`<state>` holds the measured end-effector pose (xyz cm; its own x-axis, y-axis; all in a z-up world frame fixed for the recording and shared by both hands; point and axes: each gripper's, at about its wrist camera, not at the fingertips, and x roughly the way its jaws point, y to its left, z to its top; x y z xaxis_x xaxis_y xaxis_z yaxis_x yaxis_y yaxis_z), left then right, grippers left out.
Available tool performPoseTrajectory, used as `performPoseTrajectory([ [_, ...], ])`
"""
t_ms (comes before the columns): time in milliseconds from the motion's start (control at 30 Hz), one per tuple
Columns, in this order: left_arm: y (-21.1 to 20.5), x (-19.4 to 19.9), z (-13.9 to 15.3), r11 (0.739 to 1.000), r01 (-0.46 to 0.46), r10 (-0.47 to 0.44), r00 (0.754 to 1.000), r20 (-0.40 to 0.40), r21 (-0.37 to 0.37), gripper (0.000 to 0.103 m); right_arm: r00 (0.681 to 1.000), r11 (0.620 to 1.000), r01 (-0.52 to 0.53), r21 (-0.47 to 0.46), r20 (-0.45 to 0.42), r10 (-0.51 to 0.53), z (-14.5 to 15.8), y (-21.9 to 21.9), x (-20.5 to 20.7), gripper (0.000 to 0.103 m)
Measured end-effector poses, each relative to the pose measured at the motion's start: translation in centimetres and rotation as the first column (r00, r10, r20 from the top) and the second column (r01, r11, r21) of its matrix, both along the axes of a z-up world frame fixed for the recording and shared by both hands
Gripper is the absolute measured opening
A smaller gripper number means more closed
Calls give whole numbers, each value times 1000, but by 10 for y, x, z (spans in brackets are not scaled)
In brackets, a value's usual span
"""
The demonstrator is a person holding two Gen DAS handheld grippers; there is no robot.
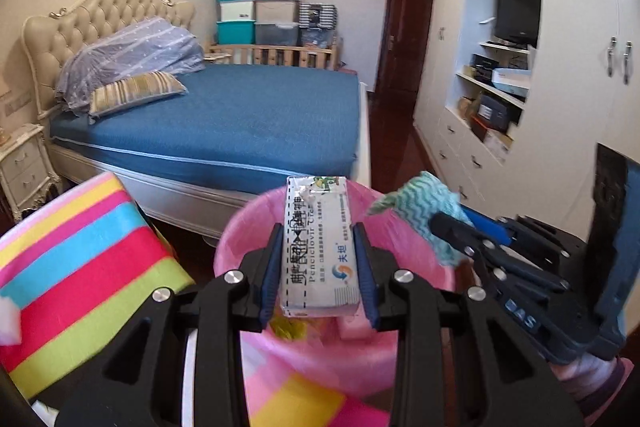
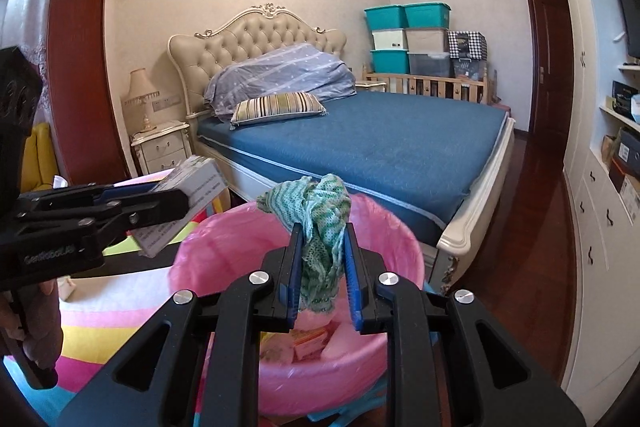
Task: Collect trash
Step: 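Open both tools to drop the box and cloth into the bin, then move both tools back over the remaining trash on the bed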
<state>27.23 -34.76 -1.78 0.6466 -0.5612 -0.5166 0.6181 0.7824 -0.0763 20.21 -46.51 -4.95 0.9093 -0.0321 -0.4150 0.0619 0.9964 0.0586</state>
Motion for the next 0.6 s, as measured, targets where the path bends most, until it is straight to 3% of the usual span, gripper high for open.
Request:
performPoseTrajectory([
  [67,0,11,2,1000,-18,18,1000,-15,-25,59,1000,1000,12,-17,7,-12,-1,-5,3,30],
  [133,7,15,7,998,-43,42,999,-19,-41,61,1000,999,27,-24,13,-26,1,-9,2,54],
  [167,10,14,9,998,-45,44,999,-20,-51,66,999,999,28,-18,32,-27,3,-11,-4,58],
  [433,73,-26,25,985,-162,167,981,102,-57,95,995,1000,18,-2,97,-18,19,-2,-46,58],
  [600,107,-52,28,976,-214,216,966,141,-27,98,992,999,-22,-25,124,25,31,28,-66,58],
])
